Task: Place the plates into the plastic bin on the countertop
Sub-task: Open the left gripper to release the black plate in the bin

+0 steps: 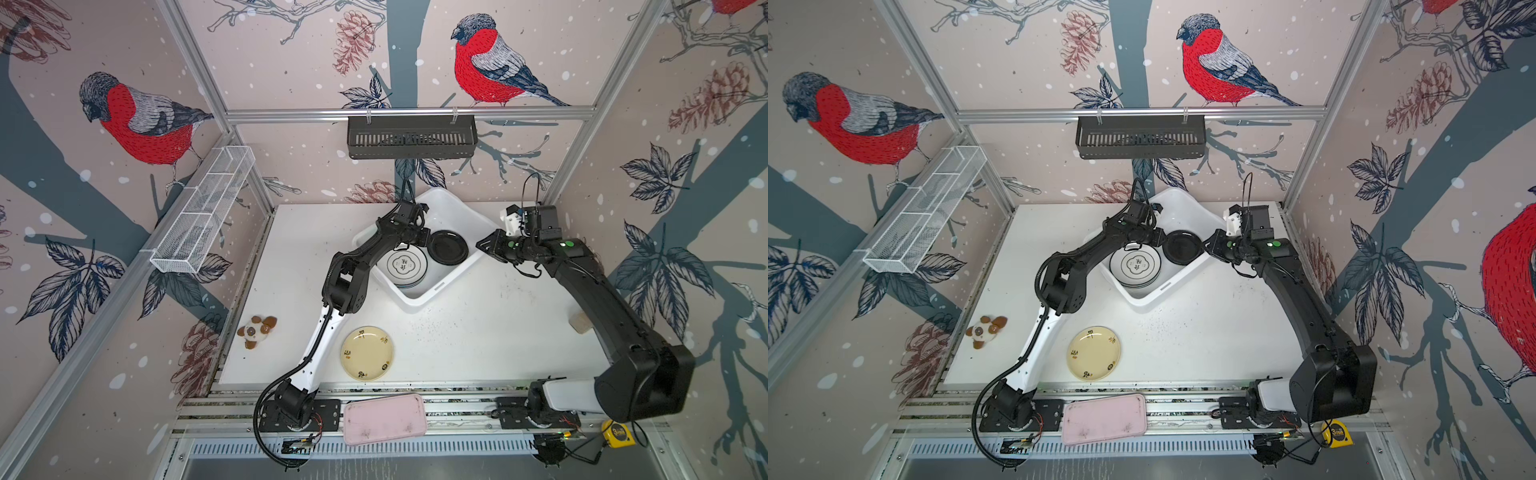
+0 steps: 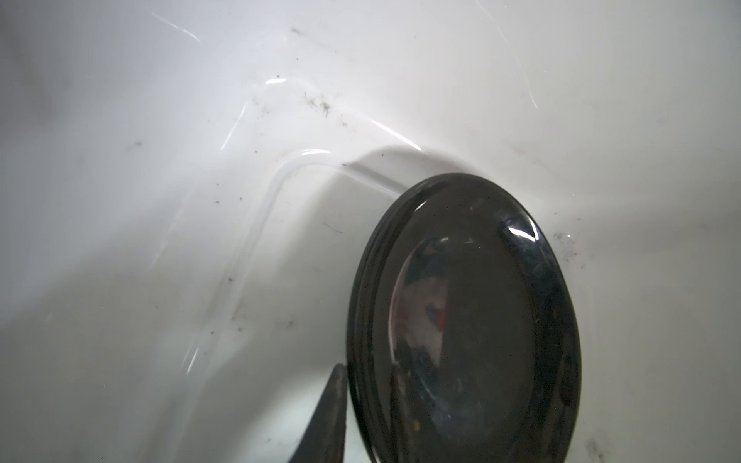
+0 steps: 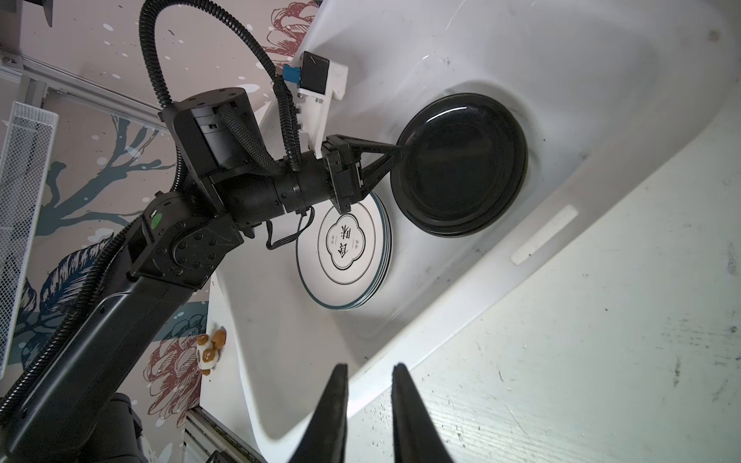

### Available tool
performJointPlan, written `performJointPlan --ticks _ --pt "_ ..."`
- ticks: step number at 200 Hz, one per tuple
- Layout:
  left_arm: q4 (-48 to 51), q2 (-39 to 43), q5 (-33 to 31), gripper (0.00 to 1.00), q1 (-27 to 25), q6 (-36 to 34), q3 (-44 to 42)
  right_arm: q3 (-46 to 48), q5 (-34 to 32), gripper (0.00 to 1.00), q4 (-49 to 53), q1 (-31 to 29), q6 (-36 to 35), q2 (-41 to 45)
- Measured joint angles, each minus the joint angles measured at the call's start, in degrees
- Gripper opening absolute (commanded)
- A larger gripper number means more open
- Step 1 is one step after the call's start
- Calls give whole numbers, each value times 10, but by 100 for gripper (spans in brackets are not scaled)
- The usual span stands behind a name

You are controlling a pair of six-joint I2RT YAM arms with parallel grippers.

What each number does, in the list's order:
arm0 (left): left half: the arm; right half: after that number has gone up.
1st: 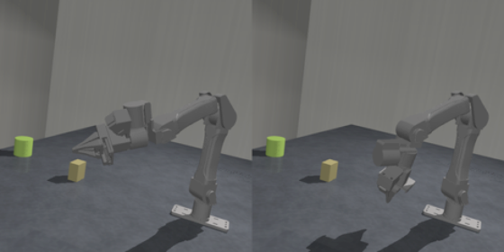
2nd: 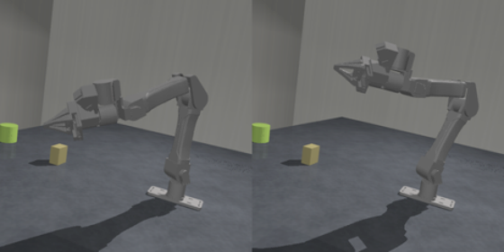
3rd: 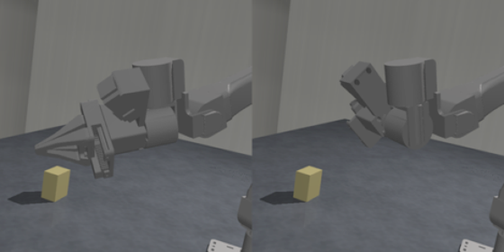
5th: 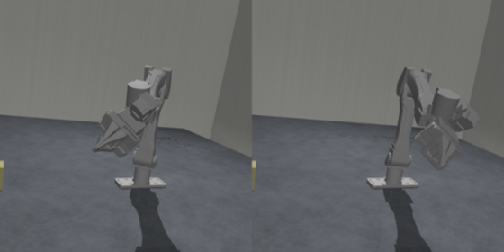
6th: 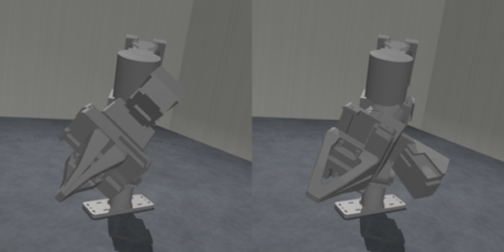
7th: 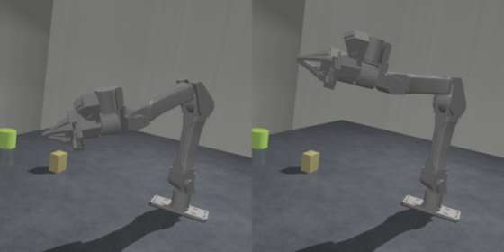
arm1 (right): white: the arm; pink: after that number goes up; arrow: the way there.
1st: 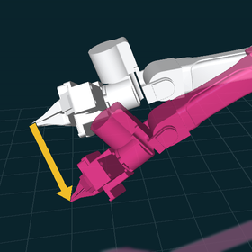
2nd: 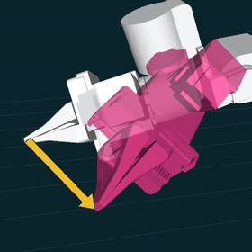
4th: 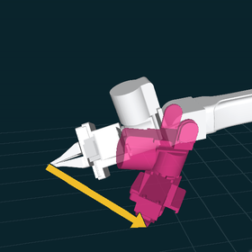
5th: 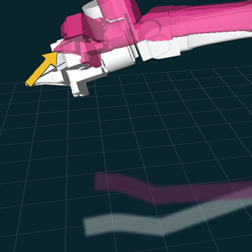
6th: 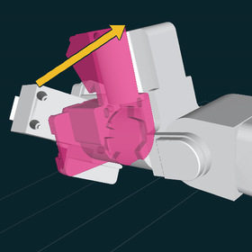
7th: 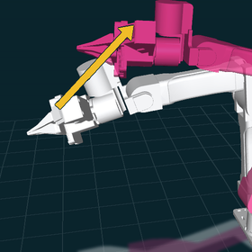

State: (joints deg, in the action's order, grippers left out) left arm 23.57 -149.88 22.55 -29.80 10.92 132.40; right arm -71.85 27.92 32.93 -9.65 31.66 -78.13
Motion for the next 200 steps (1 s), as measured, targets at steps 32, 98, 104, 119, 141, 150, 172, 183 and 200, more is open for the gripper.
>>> performJointPlan --ticks 32,98,104,119,141,150,172,183,200 --pt "0 1 4 32 -1 0 0 0 0 23 -1 0 0 -1" --pt "-1 6 14 37 -4 0 -1 0 2 22 -4 1 0 -2" --pt "-1 7 14 37 -4 -1 -2 0 2 22 -4 1 0 -2" --pt "-1 7 15 37 -4 -3 -4 0 2 22 -4 1 0 -2" --pt "0 9 17 37 -4 -3 -8 2 2 23 -5 1 0 -2" --pt "0 9 18 37 -4 -3 -8 2 2 22 -5 1 0 -2" --pt "0 10 22 37 -5 -3 -8 2 2 23 -5 1 0 -2" --pt "0 11 24 37 -5 -3 -8 2 3 22 -8 1 0 -2" --pt "0 12 25 39 -5 -4 -8 4 4 22 -9 1 0 -1"
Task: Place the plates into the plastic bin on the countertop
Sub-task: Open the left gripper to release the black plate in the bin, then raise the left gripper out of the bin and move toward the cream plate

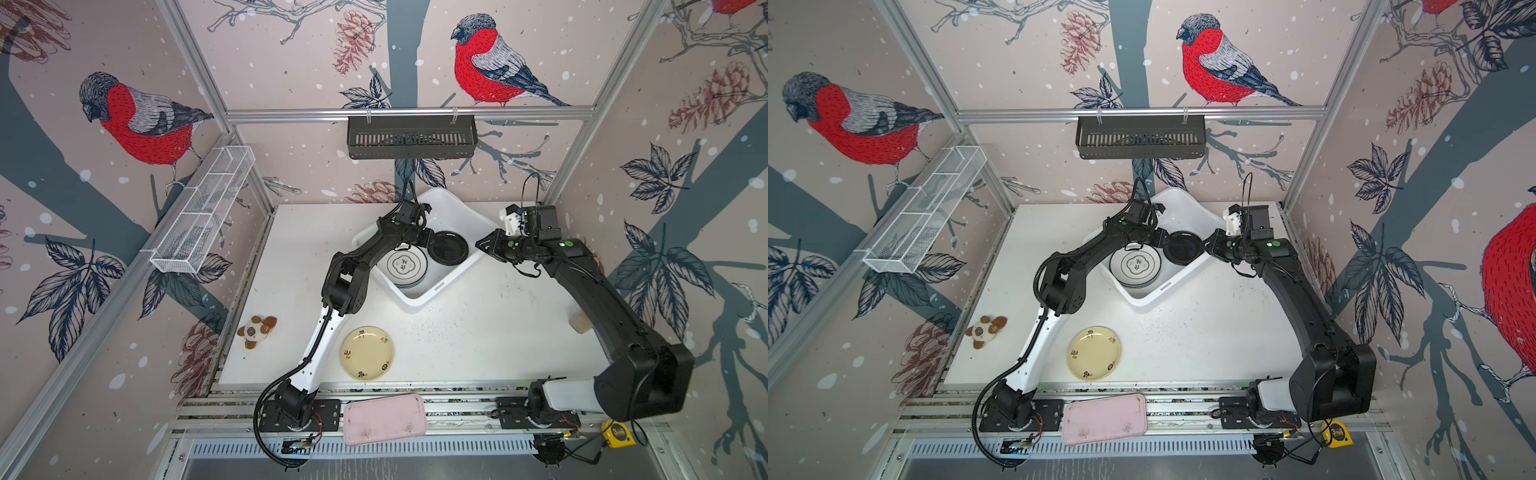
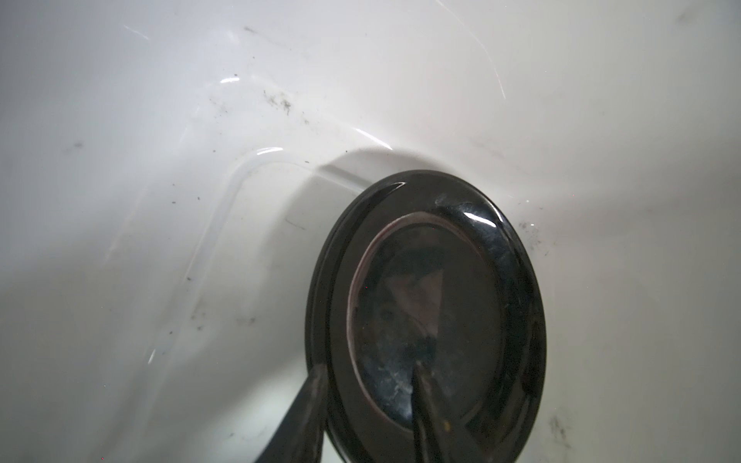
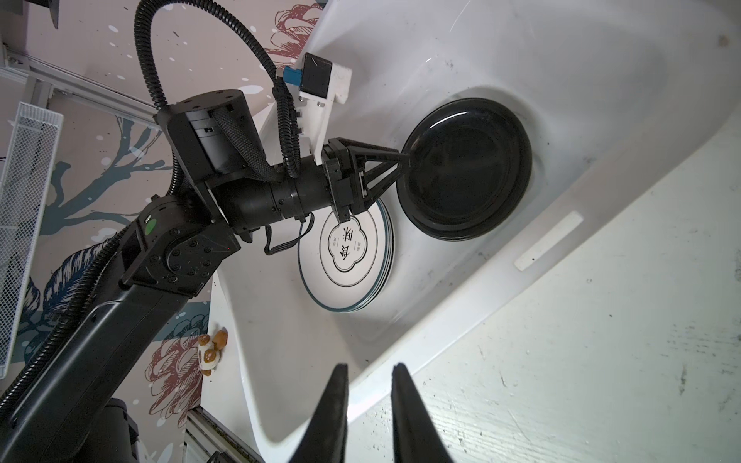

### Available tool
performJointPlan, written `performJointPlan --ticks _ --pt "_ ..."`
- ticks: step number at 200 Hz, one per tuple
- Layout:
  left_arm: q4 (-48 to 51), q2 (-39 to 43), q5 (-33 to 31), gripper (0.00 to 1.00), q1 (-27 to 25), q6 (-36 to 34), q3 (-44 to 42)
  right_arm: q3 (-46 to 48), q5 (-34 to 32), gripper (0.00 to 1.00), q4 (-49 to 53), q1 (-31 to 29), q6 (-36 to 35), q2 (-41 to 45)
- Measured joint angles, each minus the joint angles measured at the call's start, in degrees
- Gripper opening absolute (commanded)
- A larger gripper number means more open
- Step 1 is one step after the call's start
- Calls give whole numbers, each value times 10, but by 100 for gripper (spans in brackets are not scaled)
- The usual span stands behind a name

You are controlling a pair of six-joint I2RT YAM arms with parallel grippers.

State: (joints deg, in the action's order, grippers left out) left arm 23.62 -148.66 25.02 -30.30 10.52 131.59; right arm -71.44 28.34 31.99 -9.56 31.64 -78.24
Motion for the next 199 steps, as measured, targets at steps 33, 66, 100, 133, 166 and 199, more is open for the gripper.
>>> performJointPlan --ticks 33,66,100,133,166,199 --pt "3 10 -13 48 0 -2 0 0 0 23 -6 0 0 2" --pt "12 35 -33 57 0 -7 7 0 2 26 -11 0 0 2" --pt "25 83 -56 64 1 -28 4 0 4 29 -19 0 -1 2" --pt "26 163 -70 69 1 -58 -57 0 9 31 -28 0 -4 -7" --pt "39 253 -73 70 1 -110 -134 2 12 31 -38 0 -17 -8" --pt "84 321 -85 71 4 -165 -162 8 17 31 -41 0 -21 -8"
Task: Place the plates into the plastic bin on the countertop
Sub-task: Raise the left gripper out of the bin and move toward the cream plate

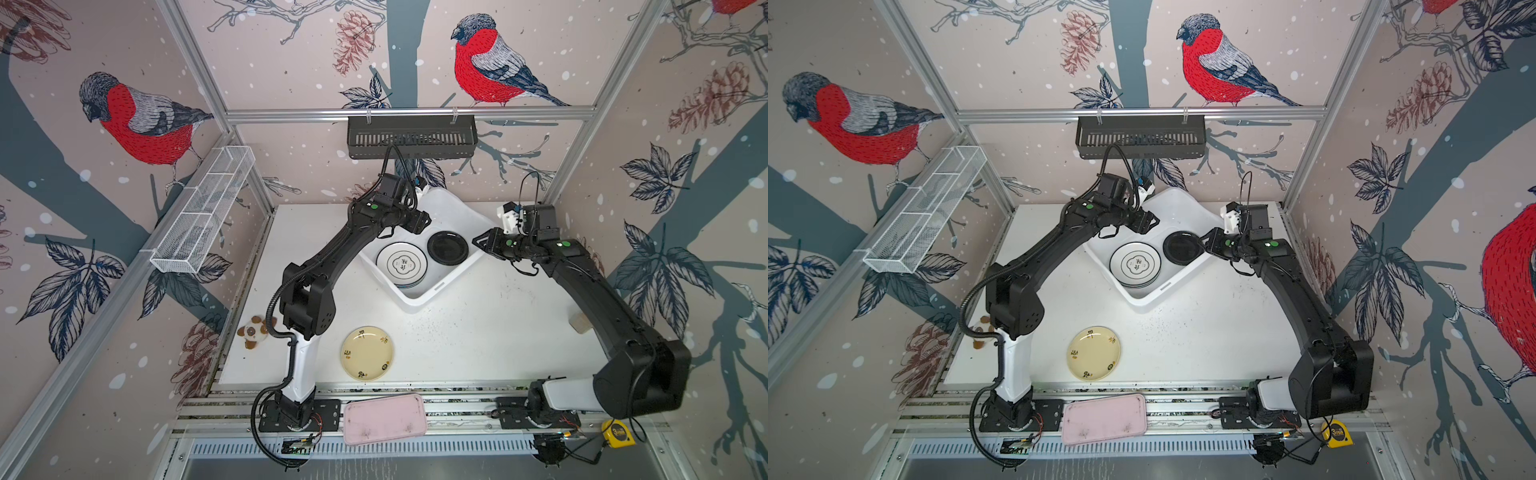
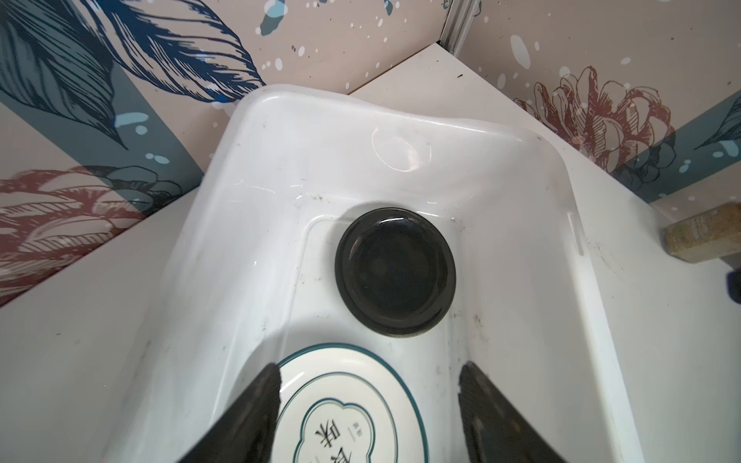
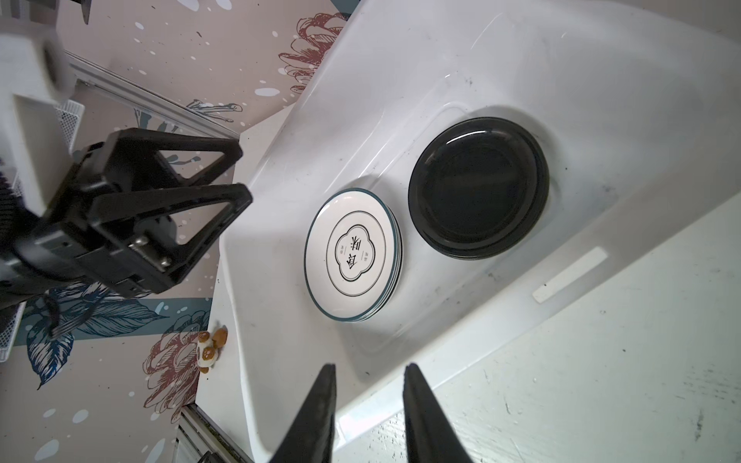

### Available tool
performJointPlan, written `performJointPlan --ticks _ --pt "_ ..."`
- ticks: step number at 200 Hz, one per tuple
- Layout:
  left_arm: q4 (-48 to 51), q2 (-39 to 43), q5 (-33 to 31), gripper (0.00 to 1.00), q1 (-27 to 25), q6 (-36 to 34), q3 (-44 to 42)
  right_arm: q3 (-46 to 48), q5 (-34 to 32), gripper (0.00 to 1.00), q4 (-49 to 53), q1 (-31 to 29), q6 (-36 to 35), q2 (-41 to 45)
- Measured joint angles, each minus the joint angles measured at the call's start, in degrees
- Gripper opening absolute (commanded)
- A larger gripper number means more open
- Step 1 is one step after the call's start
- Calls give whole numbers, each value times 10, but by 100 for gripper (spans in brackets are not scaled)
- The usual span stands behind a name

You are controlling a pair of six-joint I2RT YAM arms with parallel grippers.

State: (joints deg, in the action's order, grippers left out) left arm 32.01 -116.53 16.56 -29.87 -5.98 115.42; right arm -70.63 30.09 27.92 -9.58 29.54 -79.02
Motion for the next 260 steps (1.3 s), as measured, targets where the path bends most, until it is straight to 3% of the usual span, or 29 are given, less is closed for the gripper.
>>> performJointPlan --ticks 35,80,172,214,260 --pt "74 60 5 69 21 -55 -13 2 15 30 -15 0 -12 0" --pt "183 147 33 67 87 -107 -78 -8 30 29 -26 -6 -14 -3" --pt "302 341 61 61 170 -215 -379 -51 62 29 -23 -67 -26 -38" --pt "308 369 56 60 184 -266 -506 -48 61 29 -24 -80 -25 -38" --pt "292 345 52 59 184 -301 -565 -35 57 28 -25 -88 -22 -27"
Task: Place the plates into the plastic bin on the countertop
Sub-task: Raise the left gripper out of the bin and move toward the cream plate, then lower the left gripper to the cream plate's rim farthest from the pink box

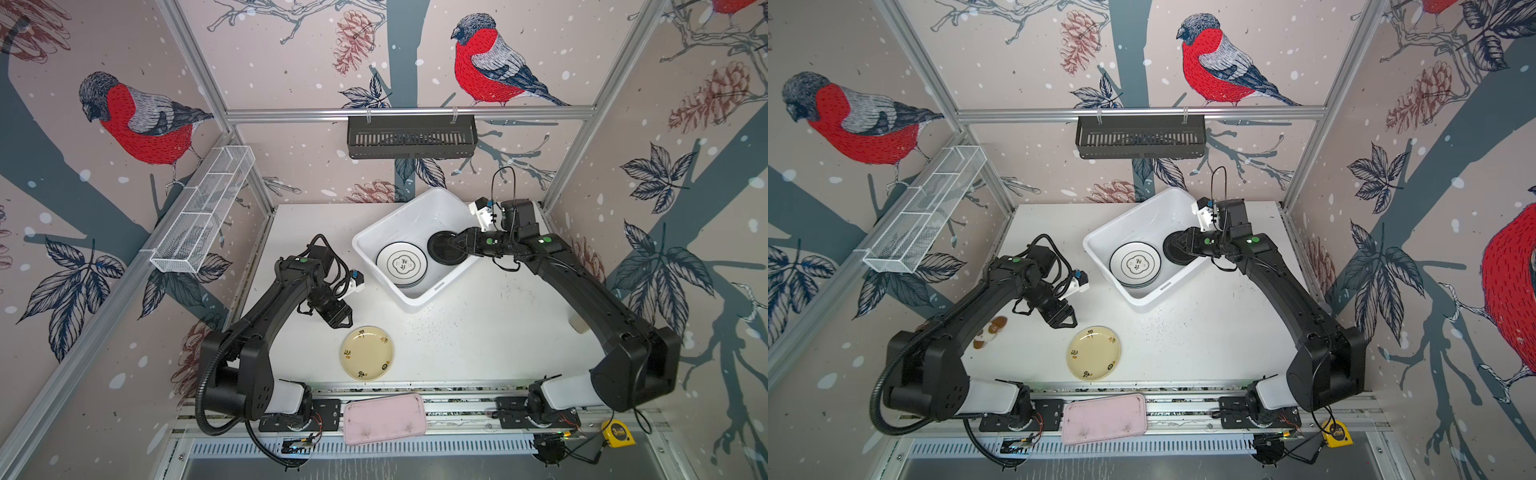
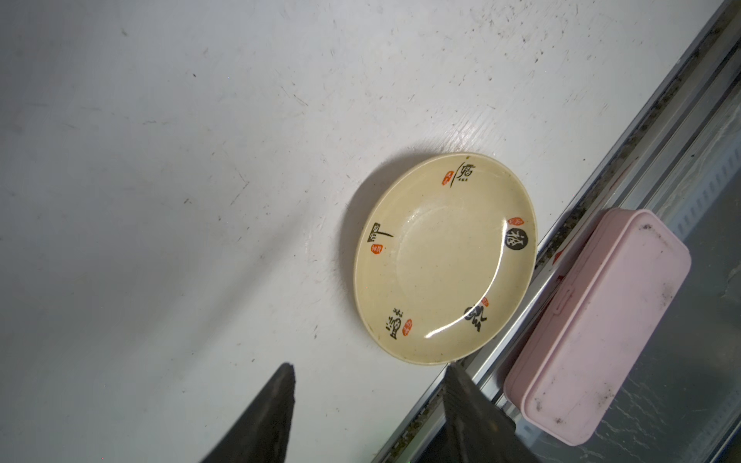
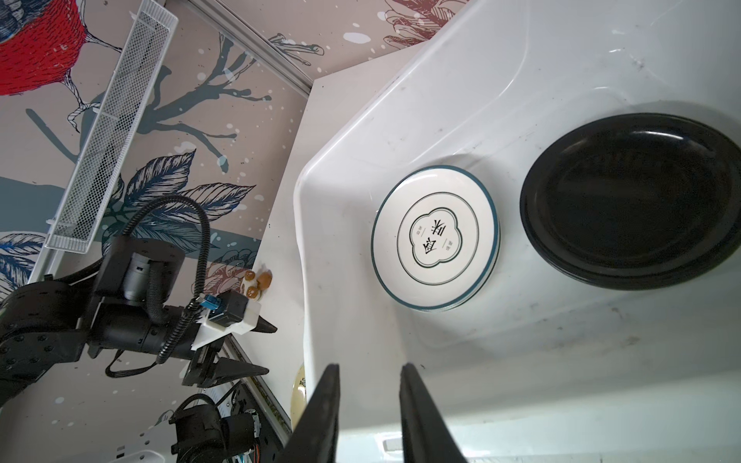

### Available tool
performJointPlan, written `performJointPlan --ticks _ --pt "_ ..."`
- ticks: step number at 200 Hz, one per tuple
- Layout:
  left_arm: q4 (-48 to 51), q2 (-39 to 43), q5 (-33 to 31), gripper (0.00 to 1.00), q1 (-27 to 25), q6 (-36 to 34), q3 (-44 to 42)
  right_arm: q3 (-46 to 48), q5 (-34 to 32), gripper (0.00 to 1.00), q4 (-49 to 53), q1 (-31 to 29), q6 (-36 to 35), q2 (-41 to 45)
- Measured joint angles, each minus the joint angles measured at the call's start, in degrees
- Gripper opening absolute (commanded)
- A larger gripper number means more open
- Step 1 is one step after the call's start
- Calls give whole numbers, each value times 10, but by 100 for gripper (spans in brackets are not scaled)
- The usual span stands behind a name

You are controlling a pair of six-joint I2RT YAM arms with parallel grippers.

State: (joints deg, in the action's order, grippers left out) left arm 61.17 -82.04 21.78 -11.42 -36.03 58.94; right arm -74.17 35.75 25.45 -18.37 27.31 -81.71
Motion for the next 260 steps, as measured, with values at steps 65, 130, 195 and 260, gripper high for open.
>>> performJointPlan --ticks 65,130,195,260 --pt "-42 -93 10 55 0 -26 -12 9 -15 28 0 -6 13 12" --pt "-54 -140 35 48 0 -45 -10 12 -24 28 0 -7 25 14" --pt "-62 -147 46 42 0 -48 -15 11 -28 28 0 -7 25 2" --pt "-88 -111 51 41 0 -29 -50 7 -27 28 -1 -7 25 -15"
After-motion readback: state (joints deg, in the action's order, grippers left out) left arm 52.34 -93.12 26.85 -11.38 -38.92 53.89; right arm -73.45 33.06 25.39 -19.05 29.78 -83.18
